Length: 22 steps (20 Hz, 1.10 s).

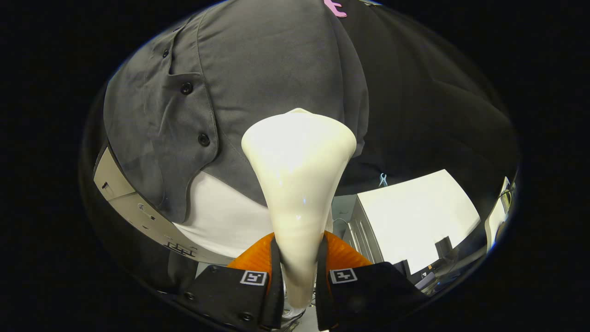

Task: Iron the clothes twice with a garment steamer, once on the left side and once on the right side.

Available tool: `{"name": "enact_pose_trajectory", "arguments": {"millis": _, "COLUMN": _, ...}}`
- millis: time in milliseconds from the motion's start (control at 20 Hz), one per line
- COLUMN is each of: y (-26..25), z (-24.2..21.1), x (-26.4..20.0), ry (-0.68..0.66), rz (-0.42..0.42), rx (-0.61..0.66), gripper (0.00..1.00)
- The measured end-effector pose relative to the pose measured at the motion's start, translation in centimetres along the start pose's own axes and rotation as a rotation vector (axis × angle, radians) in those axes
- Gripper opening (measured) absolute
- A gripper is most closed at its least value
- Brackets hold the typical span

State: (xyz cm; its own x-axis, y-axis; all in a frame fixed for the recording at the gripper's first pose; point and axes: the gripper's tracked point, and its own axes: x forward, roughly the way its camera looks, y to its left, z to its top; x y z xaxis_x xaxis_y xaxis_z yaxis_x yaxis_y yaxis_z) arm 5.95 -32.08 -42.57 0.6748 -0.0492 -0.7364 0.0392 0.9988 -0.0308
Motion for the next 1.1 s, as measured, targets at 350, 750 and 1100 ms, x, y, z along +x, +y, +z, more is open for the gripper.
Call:
{"name": "enact_pose_trajectory", "arguments": {"millis": 350, "y": 0.5, "z": 0.3, "x": -2.1, "ry": -0.016, "rz": -0.014, "rx": 0.043, "gripper": 0.36}}
{"name": "enact_pose_trajectory", "arguments": {"millis": 750, "y": 5.0, "z": 7.6, "x": -9.7, "ry": -0.149, "rz": -0.023, "rx": 0.035, "gripper": 0.36}}
{"name": "enact_pose_trajectory", "arguments": {"millis": 1100, "y": 12.2, "z": 13.9, "x": -17.5, "ry": -0.308, "rz": -0.045, "rx": 0.013, "gripper": 0.35}}
